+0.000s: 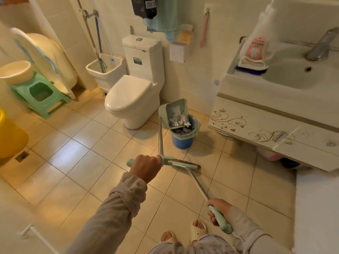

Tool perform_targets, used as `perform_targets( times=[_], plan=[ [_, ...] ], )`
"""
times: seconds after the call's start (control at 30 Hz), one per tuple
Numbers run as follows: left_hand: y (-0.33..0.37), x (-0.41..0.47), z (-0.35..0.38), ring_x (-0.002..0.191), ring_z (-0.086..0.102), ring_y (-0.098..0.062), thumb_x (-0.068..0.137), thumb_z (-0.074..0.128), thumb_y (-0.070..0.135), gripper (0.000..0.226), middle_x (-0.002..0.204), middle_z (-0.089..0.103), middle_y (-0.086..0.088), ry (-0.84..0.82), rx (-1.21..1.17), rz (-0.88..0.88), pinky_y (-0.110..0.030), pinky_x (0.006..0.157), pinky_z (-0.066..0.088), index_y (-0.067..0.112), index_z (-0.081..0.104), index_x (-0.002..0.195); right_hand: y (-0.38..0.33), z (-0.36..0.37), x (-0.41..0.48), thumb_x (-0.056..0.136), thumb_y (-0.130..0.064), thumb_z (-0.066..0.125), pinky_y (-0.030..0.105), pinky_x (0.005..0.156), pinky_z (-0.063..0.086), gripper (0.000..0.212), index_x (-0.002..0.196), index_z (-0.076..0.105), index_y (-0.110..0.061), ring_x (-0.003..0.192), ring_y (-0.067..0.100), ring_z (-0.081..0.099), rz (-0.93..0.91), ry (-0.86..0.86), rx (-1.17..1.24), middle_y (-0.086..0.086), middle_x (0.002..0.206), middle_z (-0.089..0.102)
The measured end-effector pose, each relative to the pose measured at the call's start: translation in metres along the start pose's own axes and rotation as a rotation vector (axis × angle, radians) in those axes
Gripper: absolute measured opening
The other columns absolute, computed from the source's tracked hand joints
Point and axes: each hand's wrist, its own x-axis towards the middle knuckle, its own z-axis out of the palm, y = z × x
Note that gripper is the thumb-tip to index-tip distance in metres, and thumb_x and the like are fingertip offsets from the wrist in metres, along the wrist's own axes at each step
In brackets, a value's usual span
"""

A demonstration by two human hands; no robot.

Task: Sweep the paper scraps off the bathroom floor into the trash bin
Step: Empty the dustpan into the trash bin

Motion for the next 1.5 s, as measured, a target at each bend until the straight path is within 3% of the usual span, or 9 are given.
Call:
perform_targets(
  times=[0.27,0.47,0.6,0.7,0.8,0.97,1.23,1.37,1.5],
  plan=[
    [-0.021,0.002,0.011,0.085,0.071,-0.022,0.099,0.043,0.017,0.025,0.095,0.07,-0.009,-0.095,0.202,0.215,-0.029,0.079,0.053,-0.001,0.049,0.114,-0.001,-0.001,0.004,0.094,-0.023,0.04,0.014,0.032,0.027,0.047,0.049,0.037,-0.011,0.023,0.011,0.032,0.008,-0.006,-0.013,0.003,0.035,0.039],
    [-0.013,0.005,0.014,0.068,0.051,-0.017,0.1,0.041,0.017,0.024,0.088,0.065,-0.008,-0.079,0.128,0.186,-0.028,0.08,0.051,0.0,0.049,0.115,-0.005,-0.004,0.001,0.093,-0.02,0.041,0.011,0.03,0.029,0.04,0.054,0.038,-0.01,0.021,0.012,0.033,0.013,-0.011,0.017,0.003,0.033,0.04],
    [-0.023,0.017,-0.006,0.075,0.066,-0.018,0.1,0.042,0.02,0.024,0.088,0.068,-0.006,-0.003,0.149,0.188,-0.025,0.071,0.047,0.002,0.051,0.112,-0.006,-0.004,0.0,0.093,-0.018,0.04,0.011,0.03,0.028,0.039,0.055,0.037,-0.01,0.022,0.011,0.033,0.006,-0.007,0.014,0.004,0.035,0.04],
    [-0.034,0.025,-0.019,0.065,0.057,-0.016,0.1,0.042,0.024,0.026,0.084,0.067,-0.004,0.081,0.16,0.152,-0.023,0.064,0.038,0.003,0.053,0.11,-0.008,-0.002,-0.003,0.094,-0.018,0.037,0.01,0.03,0.028,0.039,0.056,0.037,-0.01,0.02,0.011,0.033,0.001,-0.023,0.017,0.004,0.033,0.04],
    [-0.039,0.025,-0.022,0.071,0.065,-0.017,0.1,0.042,0.023,0.025,0.089,0.069,-0.006,0.1,0.191,0.192,-0.023,0.064,0.037,0.003,0.054,0.11,-0.01,-0.003,-0.004,0.094,-0.015,0.035,0.009,0.03,0.026,0.039,0.055,0.034,-0.012,0.019,0.011,0.03,-0.01,-0.025,0.017,0.003,0.035,0.036],
    [-0.053,0.025,-0.017,0.061,0.049,-0.011,0.1,0.041,0.026,0.026,0.083,0.066,-0.002,0.133,0.121,0.121,-0.02,0.064,0.04,0.005,0.053,0.112,-0.008,-0.001,-0.003,0.093,-0.015,0.036,0.01,0.03,0.027,0.04,0.053,0.034,-0.011,0.02,0.011,0.031,0.009,-0.033,-0.003,0.003,0.034,0.038],
    [-0.044,0.014,0.009,0.061,0.049,-0.014,0.101,0.04,0.021,0.024,0.071,0.05,-0.003,-0.006,0.259,0.291,-0.024,0.063,0.038,0.002,0.052,0.109,-0.003,0.001,0.0,0.092,-0.014,0.039,0.012,0.029,0.03,0.037,0.055,0.037,-0.011,0.021,0.011,0.034,0.007,-0.009,0.017,0.004,0.038,0.039],
    [-0.048,0.011,0.016,0.079,0.068,-0.021,0.099,0.043,0.017,0.022,0.087,0.067,-0.007,-0.048,0.387,0.405,-0.027,0.072,0.047,-0.001,0.051,0.111,-0.002,0.001,0.004,0.093,-0.016,0.038,0.013,0.03,0.029,0.038,0.055,0.036,-0.011,0.026,0.01,0.032,0.012,-0.012,-0.014,0.004,0.052,0.036],
    [-0.047,0.011,0.014,0.083,0.07,-0.02,0.099,0.045,0.019,0.023,0.092,0.069,-0.006,-0.058,0.43,0.403,-0.027,0.074,0.049,0.0,0.05,0.112,-0.004,0.0,0.003,0.093,-0.018,0.037,0.013,0.03,0.029,0.038,0.056,0.036,-0.011,0.023,0.01,0.033,0.018,-0.034,-0.036,0.004,0.056,0.034]
  ],
)
